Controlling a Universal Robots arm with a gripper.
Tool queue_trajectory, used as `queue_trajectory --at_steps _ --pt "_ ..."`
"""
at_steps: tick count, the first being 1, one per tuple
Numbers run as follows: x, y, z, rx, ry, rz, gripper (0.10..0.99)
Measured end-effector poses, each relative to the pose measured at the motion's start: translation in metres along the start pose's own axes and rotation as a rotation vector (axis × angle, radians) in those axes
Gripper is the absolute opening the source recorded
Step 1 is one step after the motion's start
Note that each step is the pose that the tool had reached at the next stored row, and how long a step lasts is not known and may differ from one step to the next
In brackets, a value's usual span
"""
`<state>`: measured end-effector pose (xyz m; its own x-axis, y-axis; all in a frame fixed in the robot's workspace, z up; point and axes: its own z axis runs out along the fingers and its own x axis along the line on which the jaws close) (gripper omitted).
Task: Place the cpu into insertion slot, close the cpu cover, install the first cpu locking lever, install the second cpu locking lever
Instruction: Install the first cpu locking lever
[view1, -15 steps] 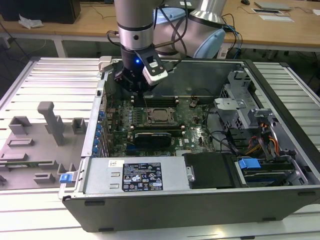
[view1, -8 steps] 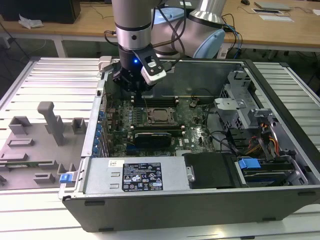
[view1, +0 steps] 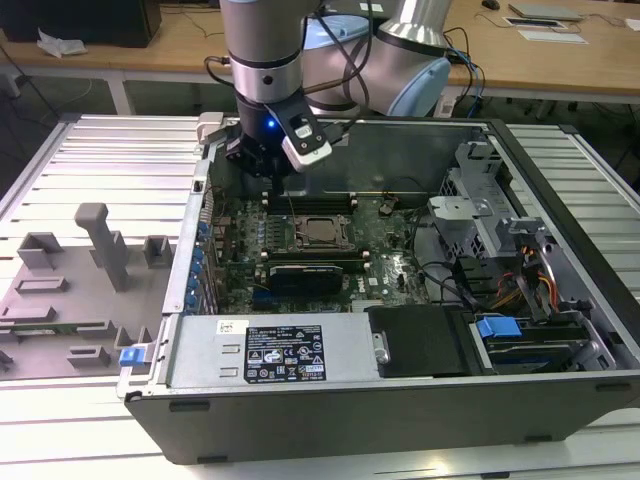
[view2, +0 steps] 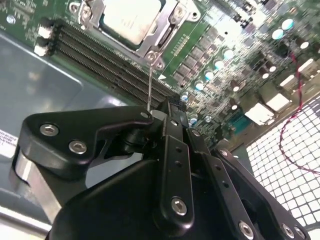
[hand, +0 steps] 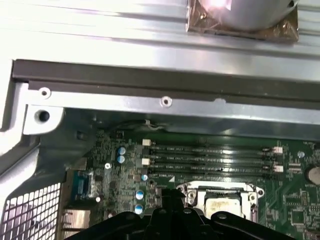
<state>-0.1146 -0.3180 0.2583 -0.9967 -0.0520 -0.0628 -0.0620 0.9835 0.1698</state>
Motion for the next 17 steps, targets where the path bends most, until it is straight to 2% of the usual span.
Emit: queue_trajectory --at_steps 1,4,6,8,14,15,17 --pt "0.0001 0.0000 0.0000 -0.015 -0.0019 -0.002 0.106" --pt "0.0003 0.0001 0.0000 -0.037 -0.0044 -0.004 0.106" --pt "-0.0008 0.0000 0.0001 -0.037 -0.0044 -0.005 0.106" --pt "-0.0053 -0.0005 0.0003 -0.037 -0.0039 -0.005 0.106" --pt "-0.0439 -0.0065 0.0017 -0.037 0.0030 -0.003 0.106" --pt "-0.0467 -0.0067 0.0018 -0.037 0.0036 -0.003 0.106" --pt "-0.0469 -0.0067 0.0020 -0.037 0.0028 -0.007 0.106"
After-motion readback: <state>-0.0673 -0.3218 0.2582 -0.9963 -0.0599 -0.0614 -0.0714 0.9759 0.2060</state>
